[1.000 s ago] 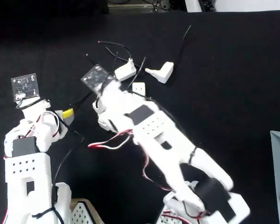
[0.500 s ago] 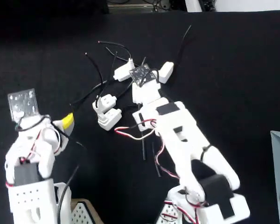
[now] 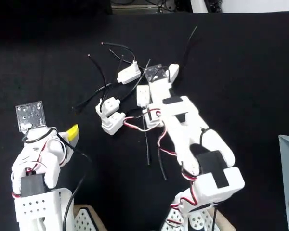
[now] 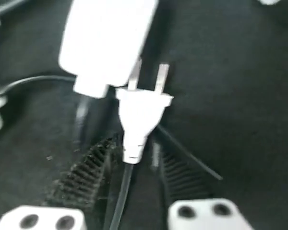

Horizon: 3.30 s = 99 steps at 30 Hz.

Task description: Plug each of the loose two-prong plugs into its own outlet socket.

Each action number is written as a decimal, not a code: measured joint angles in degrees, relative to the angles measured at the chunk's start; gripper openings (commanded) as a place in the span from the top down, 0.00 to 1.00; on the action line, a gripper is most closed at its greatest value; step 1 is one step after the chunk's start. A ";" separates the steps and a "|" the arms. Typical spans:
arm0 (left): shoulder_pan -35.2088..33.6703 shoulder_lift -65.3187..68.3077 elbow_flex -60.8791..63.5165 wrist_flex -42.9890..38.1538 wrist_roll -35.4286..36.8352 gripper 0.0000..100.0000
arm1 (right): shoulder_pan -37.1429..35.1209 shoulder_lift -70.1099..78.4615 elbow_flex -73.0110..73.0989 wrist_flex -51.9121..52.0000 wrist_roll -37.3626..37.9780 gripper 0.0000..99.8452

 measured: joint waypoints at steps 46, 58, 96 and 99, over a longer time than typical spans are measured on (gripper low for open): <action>-0.09 -0.18 2.81 0.00 -0.44 0.70 | 7.38 -61.45 33.32 10.64 60.13 0.70; -0.09 -0.18 2.81 0.00 -0.44 0.70 | 6.77 -61.45 30.59 13.54 15.38 0.82; -3.08 -0.18 2.81 0.00 -0.44 0.70 | 2.81 -13.71 7.38 18.90 -40.62 0.76; -3.08 -0.18 2.81 0.00 -0.44 0.70 | 3.08 -10.99 7.56 17.67 -40.70 0.76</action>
